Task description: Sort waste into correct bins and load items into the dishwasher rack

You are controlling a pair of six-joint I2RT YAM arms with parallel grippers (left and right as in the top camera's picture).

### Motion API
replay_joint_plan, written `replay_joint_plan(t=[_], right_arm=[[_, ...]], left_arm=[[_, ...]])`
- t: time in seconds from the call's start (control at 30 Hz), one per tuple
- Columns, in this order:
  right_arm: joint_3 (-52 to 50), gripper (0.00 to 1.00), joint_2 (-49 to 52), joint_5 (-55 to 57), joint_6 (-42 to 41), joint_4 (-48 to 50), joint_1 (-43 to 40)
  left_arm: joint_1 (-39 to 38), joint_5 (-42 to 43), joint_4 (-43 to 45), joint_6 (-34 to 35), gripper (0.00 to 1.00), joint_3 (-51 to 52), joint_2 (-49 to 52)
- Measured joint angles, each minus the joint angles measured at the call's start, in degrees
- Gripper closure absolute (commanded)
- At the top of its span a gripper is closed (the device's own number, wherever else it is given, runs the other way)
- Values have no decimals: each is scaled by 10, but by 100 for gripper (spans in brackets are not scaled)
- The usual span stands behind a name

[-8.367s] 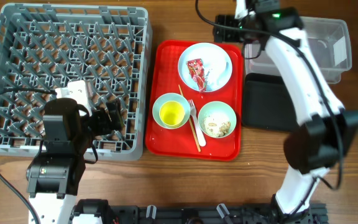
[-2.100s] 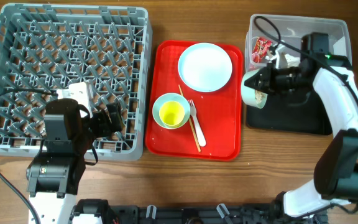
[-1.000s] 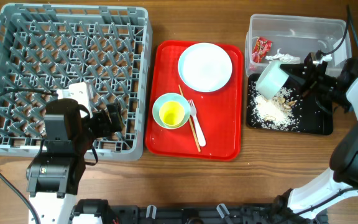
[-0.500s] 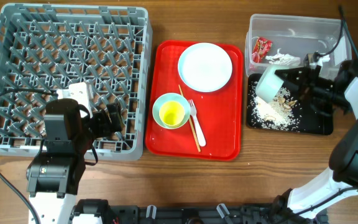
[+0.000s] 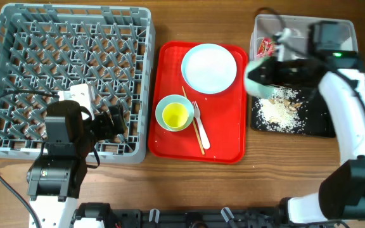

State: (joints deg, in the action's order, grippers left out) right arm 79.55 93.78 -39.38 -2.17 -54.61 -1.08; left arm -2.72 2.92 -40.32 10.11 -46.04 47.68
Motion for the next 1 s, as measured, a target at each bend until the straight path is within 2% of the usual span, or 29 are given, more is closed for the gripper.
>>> replay_joint_plan(t=[0.2,0.3,0.43,0.57,0.73,0.87,1.0], right_arm=[[0,96,0,243,-40,155,186],[0,96,0,302,-27,221,244],[1,96,48,325,-23,250,276],[1,96,126,328,-23,249,275],[1,95,176,319,-32,248,275],[1,72,188,288,-38,239,275],[1,59,188,265,-48,234,275]], left_arm=[[0,0,0,0,0,0,0],[0,0,0,0,0,0,0],[0,0,0,0,0,0,0],[0,0,0,0,0,0,0],[0,0,0,0,0,0,0],[0,0,0,0,0,0,0],[0,0,0,0,0,0,0]])
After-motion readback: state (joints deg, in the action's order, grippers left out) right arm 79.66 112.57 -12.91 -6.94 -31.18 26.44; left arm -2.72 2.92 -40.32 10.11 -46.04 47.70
